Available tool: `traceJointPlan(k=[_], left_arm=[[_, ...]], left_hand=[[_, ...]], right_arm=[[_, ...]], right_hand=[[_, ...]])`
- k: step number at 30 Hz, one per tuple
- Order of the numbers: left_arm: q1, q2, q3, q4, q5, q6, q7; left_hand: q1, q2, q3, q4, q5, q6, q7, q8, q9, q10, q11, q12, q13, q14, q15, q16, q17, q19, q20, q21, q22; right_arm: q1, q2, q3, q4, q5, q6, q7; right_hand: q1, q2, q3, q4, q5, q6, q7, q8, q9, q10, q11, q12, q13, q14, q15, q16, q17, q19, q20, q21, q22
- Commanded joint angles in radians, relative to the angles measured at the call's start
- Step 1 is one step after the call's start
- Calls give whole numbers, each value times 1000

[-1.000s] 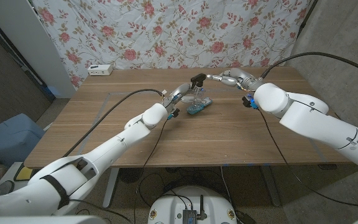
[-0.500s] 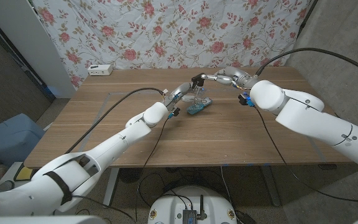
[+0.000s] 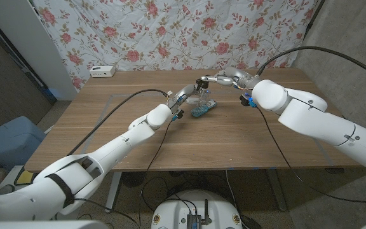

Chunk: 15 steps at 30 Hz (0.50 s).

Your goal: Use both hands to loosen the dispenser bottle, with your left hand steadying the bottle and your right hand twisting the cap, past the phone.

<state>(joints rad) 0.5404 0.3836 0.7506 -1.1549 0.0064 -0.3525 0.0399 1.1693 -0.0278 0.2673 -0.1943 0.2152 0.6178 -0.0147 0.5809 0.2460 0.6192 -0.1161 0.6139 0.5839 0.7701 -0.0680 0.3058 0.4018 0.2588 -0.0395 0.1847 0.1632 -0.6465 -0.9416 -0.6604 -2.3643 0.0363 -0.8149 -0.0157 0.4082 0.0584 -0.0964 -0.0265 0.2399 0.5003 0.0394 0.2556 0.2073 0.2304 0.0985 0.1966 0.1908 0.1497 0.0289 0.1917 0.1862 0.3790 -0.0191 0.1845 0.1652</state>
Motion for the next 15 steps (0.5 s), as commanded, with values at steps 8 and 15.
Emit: traceJointPlan(k=[8,15], left_arm=[[-5,-9,6,21,2,-18,3],[-3,-10,7,21,3,-21,6]], left_hand=[[41,120,56,42,8,20,-17,9,1,15,-6,6,7,24,-95,-4,5,-2,-58,-2,1],[39,123,59,43,10,20,-15,12,0,17,-6,6,7,26,-96,-6,6,-2,-58,-2,1]], right_arm=[[80,25,-70,1,-54,-87,67],[96,29,-89,-2,-69,-115,70]], right_hand=[[-1,-5,-4,0,-11,11,6,3,5,-1,5,-1,1,4,8,2,2,0,5,1,2],[-6,-6,-5,1,-16,20,11,4,5,1,8,0,1,5,8,2,2,1,7,1,2]])
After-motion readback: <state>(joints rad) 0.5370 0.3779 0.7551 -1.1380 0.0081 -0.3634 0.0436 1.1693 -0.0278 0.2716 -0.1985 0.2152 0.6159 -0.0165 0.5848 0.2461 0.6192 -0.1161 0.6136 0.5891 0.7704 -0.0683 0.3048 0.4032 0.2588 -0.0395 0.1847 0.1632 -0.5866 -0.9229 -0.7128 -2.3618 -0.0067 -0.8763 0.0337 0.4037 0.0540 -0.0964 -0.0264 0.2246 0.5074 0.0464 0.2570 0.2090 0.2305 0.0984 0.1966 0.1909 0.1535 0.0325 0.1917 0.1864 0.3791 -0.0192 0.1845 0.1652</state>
